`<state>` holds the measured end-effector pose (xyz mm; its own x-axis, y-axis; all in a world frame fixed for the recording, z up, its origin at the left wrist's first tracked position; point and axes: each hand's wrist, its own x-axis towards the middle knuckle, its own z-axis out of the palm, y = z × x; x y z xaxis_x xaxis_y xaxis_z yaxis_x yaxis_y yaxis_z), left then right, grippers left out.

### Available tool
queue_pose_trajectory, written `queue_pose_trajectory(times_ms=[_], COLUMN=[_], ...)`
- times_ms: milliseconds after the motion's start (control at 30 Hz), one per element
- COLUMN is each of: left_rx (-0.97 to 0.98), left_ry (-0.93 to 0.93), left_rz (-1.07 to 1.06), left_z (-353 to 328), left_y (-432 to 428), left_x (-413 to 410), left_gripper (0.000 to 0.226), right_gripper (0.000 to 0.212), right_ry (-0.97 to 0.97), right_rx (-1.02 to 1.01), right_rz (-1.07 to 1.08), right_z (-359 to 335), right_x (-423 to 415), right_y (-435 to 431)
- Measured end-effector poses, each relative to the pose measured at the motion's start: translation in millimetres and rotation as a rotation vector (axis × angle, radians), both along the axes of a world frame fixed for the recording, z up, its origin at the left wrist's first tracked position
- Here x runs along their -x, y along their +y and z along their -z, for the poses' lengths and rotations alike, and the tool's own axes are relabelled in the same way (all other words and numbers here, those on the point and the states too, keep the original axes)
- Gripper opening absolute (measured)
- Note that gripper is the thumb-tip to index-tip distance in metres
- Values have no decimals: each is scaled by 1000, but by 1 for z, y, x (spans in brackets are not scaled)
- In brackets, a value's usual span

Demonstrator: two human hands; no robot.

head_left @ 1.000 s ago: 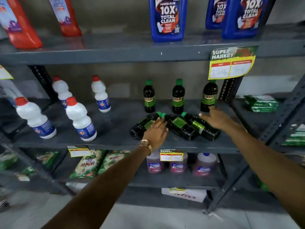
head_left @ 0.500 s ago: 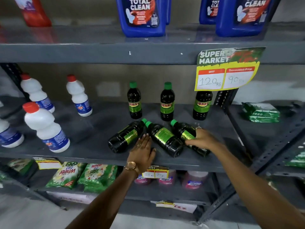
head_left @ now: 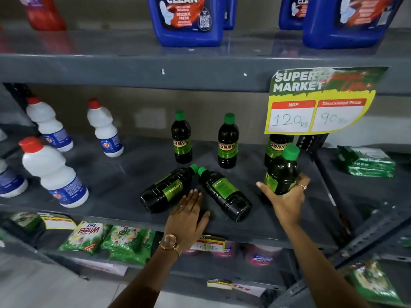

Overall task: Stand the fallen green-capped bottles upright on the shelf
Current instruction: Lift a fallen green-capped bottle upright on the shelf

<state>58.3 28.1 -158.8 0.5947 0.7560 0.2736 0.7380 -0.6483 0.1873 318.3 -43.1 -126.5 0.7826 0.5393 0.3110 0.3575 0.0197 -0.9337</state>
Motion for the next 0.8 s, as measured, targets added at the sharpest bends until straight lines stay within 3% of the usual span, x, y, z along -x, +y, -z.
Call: queue_pose_trajectory(times_ms=[100,200,267,400,633,800], left_rx=[1,18,27,33,53,136], left_ry=[-17,-41,-46,-49,-26,-122], left_rz=[14,11,12,7,3,-7], left_z=[0,-1,-2,-2,-1,-4], left_y=[-1,-1,-1,-1,-1,0], left_x=[3,3,3,3,4,3], left_gripper=[60,60,61,59,58,55], right_gripper=[89,66,63,72,70,92], right_ry=[15,-19,-47,-44,-1,-40], right_rx=[32,82,80,91,84,121], right_rz=[-98,-114,-55,122,-27,192], right_z=[13,19,17,10,23,10], right_x=[-4,-9,-8,-2,-11,1], right_y=[-6,-13,-11,3,-11,1])
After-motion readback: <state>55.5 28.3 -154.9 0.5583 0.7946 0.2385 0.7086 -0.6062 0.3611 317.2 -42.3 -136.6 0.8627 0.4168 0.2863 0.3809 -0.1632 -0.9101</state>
